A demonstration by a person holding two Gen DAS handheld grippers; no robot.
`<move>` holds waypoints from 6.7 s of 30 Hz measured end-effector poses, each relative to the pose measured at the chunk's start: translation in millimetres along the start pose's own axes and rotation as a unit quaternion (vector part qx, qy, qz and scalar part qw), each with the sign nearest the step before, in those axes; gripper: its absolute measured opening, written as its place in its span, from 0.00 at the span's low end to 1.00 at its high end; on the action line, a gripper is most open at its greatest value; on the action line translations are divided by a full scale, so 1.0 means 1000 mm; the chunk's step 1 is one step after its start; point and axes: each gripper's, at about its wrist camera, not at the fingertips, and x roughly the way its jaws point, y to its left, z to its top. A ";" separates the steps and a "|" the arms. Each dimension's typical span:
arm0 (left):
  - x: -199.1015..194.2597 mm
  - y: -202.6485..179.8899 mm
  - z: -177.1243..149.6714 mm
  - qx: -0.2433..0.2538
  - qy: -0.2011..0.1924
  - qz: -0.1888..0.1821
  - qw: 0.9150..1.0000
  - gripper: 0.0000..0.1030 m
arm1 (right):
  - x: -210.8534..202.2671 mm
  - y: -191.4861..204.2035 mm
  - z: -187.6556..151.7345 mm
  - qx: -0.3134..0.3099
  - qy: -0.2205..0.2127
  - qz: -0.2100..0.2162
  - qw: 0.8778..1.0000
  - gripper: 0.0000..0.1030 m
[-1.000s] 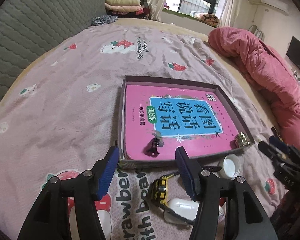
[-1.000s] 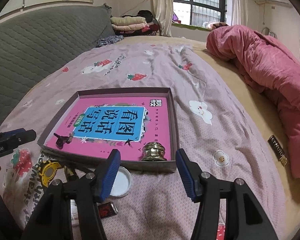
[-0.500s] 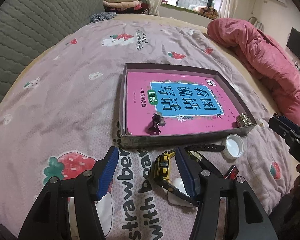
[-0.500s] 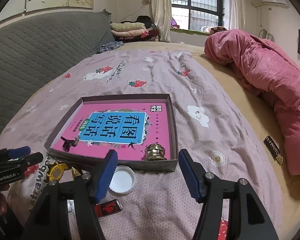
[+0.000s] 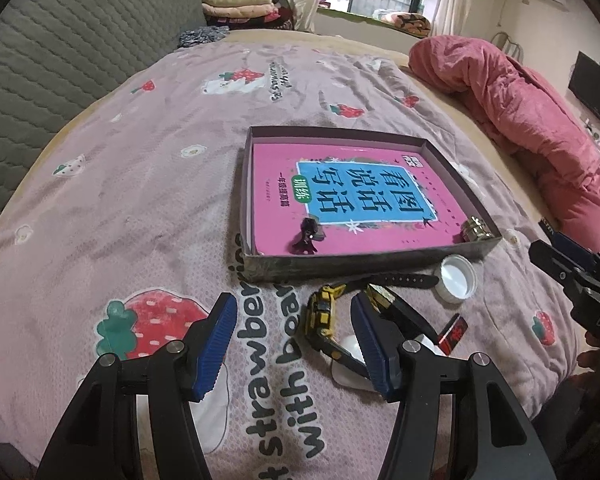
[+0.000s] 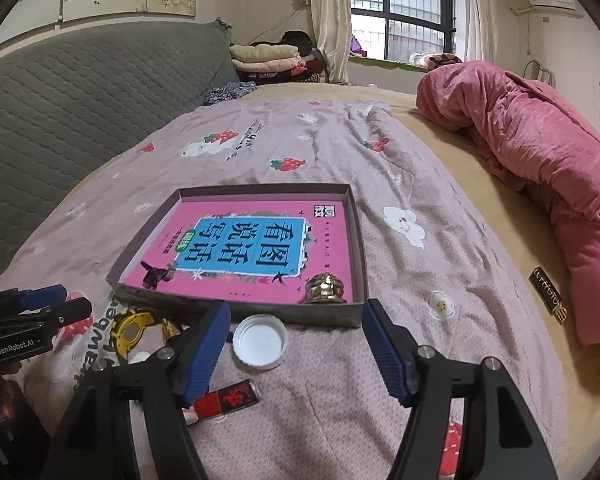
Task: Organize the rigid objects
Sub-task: 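Withdraw both open grippers from the box, then move the left gripper to the yellow watch while the right gripper moves to the white pill bottle, then close the left gripper on the yellow watch while the right gripper closes on the pill bottle, then lift the yellow watch with the left gripper while the right gripper lifts the pill bottle, then carry the watch with the left gripper while the right gripper carries the pill bottle over the box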
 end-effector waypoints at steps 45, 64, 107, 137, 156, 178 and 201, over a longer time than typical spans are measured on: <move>0.026 -0.008 -0.019 -0.006 0.066 -0.015 0.998 0.59 | 0.023 0.072 -0.070 -0.096 0.087 0.079 0.988 0.66; 0.051 -0.011 -0.017 -0.014 0.088 -0.003 0.996 0.59 | 0.045 0.084 -0.075 -0.126 0.099 0.083 0.984 0.66; 0.090 -0.016 -0.005 -0.019 0.092 0.018 0.995 0.30 | 0.040 0.061 -0.071 -0.055 0.097 0.132 0.985 0.29; 0.071 -0.005 -0.012 -0.039 0.083 -0.016 0.996 0.19 | 0.037 0.048 -0.065 -0.027 0.091 0.119 0.988 0.27; 0.076 -0.012 -0.013 -0.024 0.083 -0.008 0.996 0.18 | 0.038 0.046 -0.063 -0.023 0.086 0.119 0.989 0.27; 0.014 -0.015 0.005 -0.012 0.024 -0.003 1.000 0.18 | 0.019 0.040 -0.048 -0.022 0.044 0.111 0.993 0.26; 0.005 0.006 0.037 -0.031 -0.016 0.011 0.999 0.18 | 0.020 0.015 -0.006 0.003 0.006 0.079 0.997 0.26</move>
